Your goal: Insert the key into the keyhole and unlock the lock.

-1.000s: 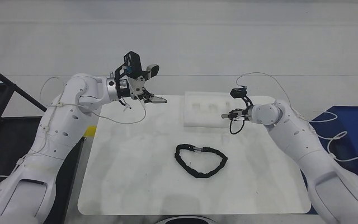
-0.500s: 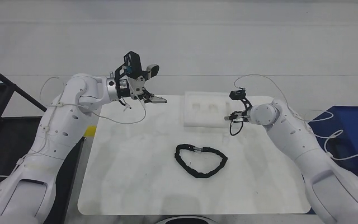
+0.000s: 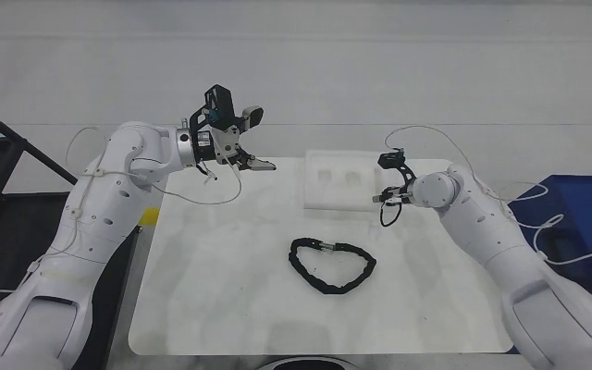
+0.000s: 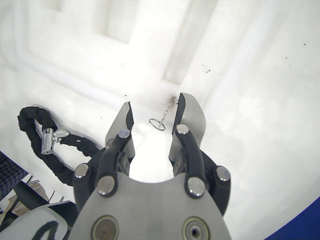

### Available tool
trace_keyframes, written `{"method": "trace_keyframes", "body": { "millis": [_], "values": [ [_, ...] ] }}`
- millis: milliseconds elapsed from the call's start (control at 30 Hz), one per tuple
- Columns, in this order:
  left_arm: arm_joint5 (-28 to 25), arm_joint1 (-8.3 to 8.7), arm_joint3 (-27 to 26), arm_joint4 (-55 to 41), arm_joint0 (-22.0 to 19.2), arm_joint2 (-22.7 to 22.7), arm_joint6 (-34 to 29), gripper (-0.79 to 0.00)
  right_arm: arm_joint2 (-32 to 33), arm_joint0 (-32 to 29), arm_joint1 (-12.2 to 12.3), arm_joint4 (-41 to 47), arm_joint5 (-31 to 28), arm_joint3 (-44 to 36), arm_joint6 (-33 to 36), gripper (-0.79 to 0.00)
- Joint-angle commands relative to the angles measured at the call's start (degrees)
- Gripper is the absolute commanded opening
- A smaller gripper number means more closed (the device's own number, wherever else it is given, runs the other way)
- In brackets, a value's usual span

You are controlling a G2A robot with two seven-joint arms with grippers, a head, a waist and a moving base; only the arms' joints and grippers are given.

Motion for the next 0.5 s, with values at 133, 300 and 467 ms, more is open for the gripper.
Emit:
{"method": "trace_keyframes", "body": {
  "millis": [133,300,467],
  "values": [
    [0.0,0.0,0.0,0.0,0.0,0.0,0.0,0.0,-0.03,0.17,-0.75,-0.06,0.83,1.51,-0.23,-0.539],
    [0.0,0.0,0.0,0.0,0.0,0.0,0.0,0.0,-0.08,0.46,-1.43,-0.34,2.21,2.64,-0.71,-0.686],
    [0.0,0.0,0.0,0.0,0.0,0.0,0.0,0.0,0.14,0.94,-1.83,-0.97,3.17,2.85,-0.97,-0.785]
  ]
}}
